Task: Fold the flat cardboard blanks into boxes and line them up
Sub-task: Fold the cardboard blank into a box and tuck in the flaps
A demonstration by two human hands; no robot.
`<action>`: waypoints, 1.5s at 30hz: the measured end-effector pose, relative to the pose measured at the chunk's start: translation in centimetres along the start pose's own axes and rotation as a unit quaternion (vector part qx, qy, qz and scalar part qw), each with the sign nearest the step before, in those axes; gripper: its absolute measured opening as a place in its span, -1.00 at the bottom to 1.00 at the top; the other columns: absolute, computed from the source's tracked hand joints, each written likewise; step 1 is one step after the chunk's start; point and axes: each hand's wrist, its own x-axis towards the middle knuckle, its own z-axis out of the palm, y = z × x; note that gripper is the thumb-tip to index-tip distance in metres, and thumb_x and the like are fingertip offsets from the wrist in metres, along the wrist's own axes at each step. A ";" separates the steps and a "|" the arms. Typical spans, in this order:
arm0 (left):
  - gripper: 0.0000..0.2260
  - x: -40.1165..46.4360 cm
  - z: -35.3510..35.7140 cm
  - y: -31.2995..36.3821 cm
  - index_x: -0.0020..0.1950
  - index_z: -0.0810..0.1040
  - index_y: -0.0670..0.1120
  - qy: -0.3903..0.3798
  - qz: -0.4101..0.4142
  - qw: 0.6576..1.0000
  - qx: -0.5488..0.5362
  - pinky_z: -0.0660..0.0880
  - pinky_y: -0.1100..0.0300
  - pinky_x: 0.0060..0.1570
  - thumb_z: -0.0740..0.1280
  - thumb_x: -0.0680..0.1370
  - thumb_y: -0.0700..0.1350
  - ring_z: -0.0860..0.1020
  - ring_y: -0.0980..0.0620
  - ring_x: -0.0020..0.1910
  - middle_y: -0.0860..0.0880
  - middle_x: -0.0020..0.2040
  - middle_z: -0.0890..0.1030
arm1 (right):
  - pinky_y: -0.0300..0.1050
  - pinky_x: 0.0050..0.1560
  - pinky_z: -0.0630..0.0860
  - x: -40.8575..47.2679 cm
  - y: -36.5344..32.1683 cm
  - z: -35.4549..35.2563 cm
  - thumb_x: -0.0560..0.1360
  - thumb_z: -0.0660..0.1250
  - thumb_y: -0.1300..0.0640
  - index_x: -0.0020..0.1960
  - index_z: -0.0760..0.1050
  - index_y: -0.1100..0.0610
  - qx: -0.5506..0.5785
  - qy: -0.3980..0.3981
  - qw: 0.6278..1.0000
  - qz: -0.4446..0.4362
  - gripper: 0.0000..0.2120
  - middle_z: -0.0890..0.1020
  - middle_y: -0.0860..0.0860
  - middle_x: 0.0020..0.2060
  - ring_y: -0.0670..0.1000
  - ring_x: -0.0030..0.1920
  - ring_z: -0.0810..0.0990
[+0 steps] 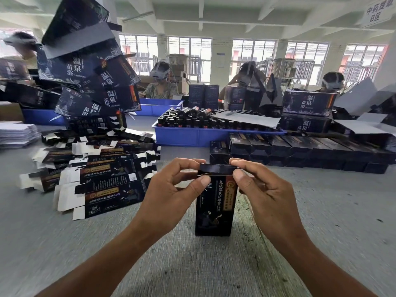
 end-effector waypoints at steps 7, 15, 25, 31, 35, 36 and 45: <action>-0.76 -0.1 0.0 0.1 0.04 0.60 -0.02 0.002 -0.003 1.000 0.006 0.61 0.25 -0.04 0.45 0.41 0.00 0.65 0.11 0.13 0.16 0.16 0.67 | -0.39 -0.10 0.56 0.1 -0.2 -0.2 0.59 0.35 0.13 0.14 0.65 -0.08 -0.002 0.002 1.000 -0.002 -0.81 0.72 -0.24 -0.10 -0.20 -0.07 0.69; -0.78 0.0 -0.1 0.0 -0.01 0.58 0.06 0.008 0.004 1.000 -0.008 0.63 0.14 -0.01 0.43 0.43 0.12 0.66 0.00 0.11 0.08 0.17 0.67 | -0.40 0.03 0.54 0.2 0.3 -0.4 0.57 0.37 0.12 0.13 0.67 -0.07 -0.036 -0.015 0.999 -0.022 -0.81 0.68 -0.26 0.10 -0.21 0.13 0.64; -0.78 -0.2 -0.3 -0.8 0.20 0.66 0.06 -0.006 0.110 0.988 0.105 0.62 0.27 -0.09 0.33 0.58 -0.04 0.57 0.06 0.24 0.15 0.20 0.60 | -0.41 0.01 0.53 0.5 0.6 -0.6 0.52 0.37 0.03 0.12 0.66 0.00 -0.115 -0.021 0.987 -0.106 -0.79 0.64 -0.20 0.18 -0.24 0.17 0.61; -0.76 0.0 -0.5 -2.1 0.29 0.60 0.07 -0.028 0.143 0.978 0.151 0.58 0.33 -0.10 0.33 0.63 -0.01 0.61 0.11 0.18 0.08 0.20 0.62 | -0.45 -0.04 0.52 0.3 0.8 -0.4 0.56 0.33 -0.02 0.16 0.59 -0.18 -0.104 -0.028 0.992 -0.061 -0.80 0.67 -0.24 0.08 -0.24 0.09 0.64; -0.63 0.1 -1.0 -3.1 0.43 0.33 0.35 -0.087 0.067 0.975 0.192 0.63 0.23 -0.06 0.19 0.62 0.25 0.64 0.20 0.06 0.11 0.15 0.64 | -0.56 -0.15 0.46 0.1 1.7 -0.1 0.56 0.26 -0.16 0.31 0.30 -0.53 -0.149 -0.072 0.986 -0.022 -0.60 0.56 -0.52 0.01 -0.42 0.05 0.57; -0.64 0.2 -1.0 -3.3 0.43 0.29 0.40 -0.084 0.054 0.976 0.191 0.64 0.21 -0.08 0.17 0.63 0.27 0.65 0.20 0.04 0.12 0.13 0.64 | -0.54 -0.17 0.47 0.1 2.1 0.2 0.56 0.26 -0.17 0.36 0.15 -0.60 -0.177 -0.089 0.980 -0.006 -0.50 0.48 -0.56 0.05 -0.42 0.04 0.56; -0.66 1.4 -2.3 -5.6 0.39 0.35 0.31 0.048 -0.144 0.987 0.053 0.68 0.00 -0.17 0.28 0.64 0.08 0.72 -0.01 -0.17 -0.11 -0.04 0.71 | -0.08 0.40 0.35 -2.1 3.6 2.8 0.34 0.24 -0.48 0.46 0.09 -0.35 -0.400 -0.218 0.888 -0.059 -0.24 -0.01 -0.28 0.56 -0.12 0.40 0.32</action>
